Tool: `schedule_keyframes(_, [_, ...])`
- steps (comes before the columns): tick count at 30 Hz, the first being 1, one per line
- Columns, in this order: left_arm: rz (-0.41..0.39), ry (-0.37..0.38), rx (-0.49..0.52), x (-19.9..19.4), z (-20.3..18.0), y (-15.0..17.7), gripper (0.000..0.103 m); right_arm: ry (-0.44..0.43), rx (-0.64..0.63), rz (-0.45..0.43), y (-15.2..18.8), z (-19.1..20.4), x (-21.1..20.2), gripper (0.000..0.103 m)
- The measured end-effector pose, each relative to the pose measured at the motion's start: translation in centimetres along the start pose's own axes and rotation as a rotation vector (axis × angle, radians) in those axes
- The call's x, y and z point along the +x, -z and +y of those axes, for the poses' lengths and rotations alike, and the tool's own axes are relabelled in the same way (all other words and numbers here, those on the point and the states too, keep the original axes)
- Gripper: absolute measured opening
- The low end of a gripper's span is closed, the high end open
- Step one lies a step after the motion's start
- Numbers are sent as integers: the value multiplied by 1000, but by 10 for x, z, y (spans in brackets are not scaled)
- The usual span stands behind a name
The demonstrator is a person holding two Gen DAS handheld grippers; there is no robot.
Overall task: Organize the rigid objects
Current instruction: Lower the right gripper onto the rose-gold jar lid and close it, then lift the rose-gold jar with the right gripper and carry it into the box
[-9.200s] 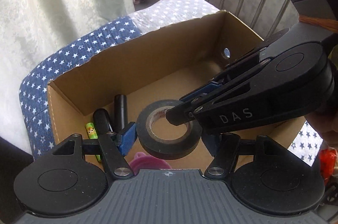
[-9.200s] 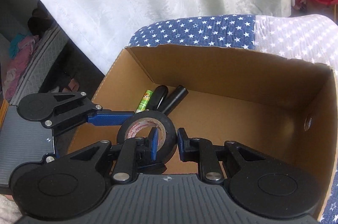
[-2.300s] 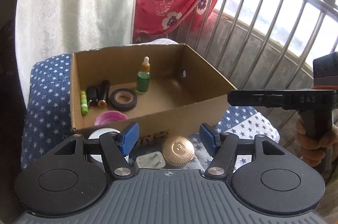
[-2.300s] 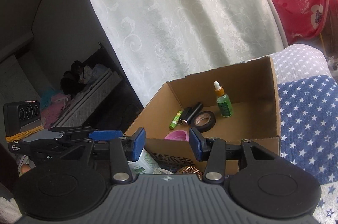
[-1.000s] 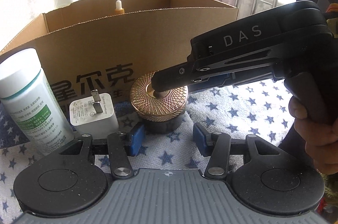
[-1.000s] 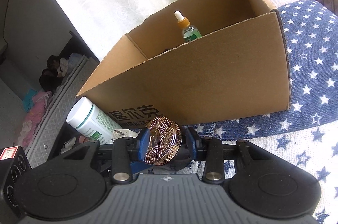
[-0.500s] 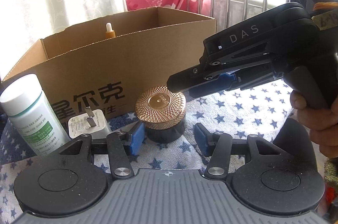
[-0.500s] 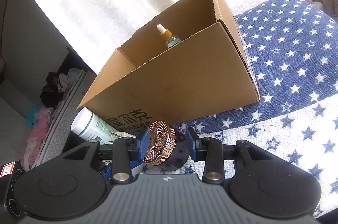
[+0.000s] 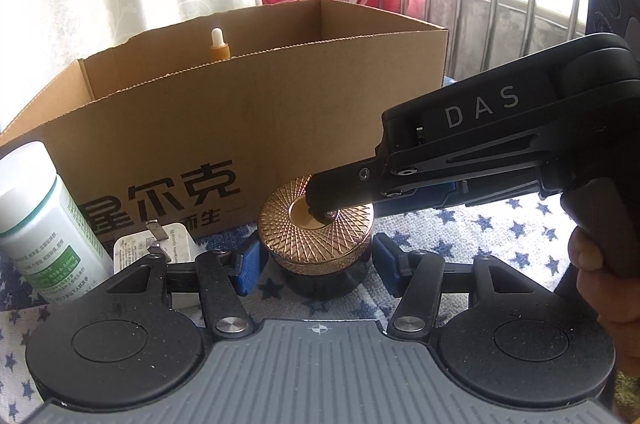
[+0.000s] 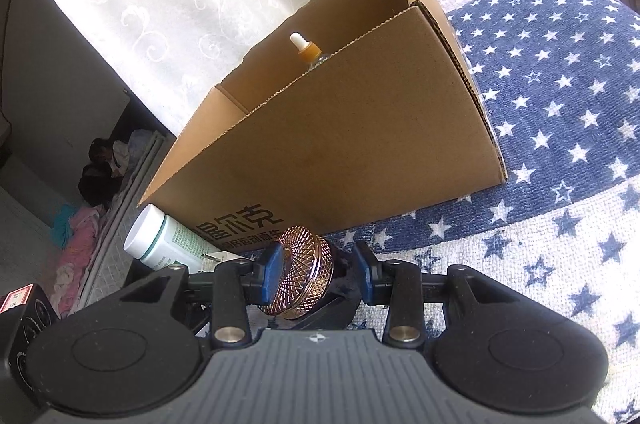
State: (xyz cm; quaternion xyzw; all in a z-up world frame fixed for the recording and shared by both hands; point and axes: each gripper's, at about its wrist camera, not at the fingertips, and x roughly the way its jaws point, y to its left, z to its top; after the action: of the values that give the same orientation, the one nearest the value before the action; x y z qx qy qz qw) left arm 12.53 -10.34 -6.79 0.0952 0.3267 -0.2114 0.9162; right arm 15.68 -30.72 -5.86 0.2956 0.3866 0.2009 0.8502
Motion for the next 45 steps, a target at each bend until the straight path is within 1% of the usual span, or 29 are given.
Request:
schedule_keyframes(4, [2,-6,-12,2,-2,-1,57,0,-3,1,2,2,1,41])
schedule_keyframes(8, [4,28,-37,-3,1,0,56,14,-5,5,4,7,-5,41])
schedule_keyframes(13, [21,50,-20,-7,-3,2,56,27,-2,15,9,6,-12,41])
schedule_keyframes(18, [43,41,4,0,-7,-1,57,12,31,15,9,0,-11,41])
schedule_keyframes(22, [63,49,-20,6,-4,-2,57,11,32,14,9,1,-9,42])
schedule_keyframes(25, [60,55,-36,7,-2,-2,57,7,35,14,9,0,-8,43])
schedule_keyframes(45, [51,47,-42,-5,-3,0,55,16,23,10,13,8,-12,44])
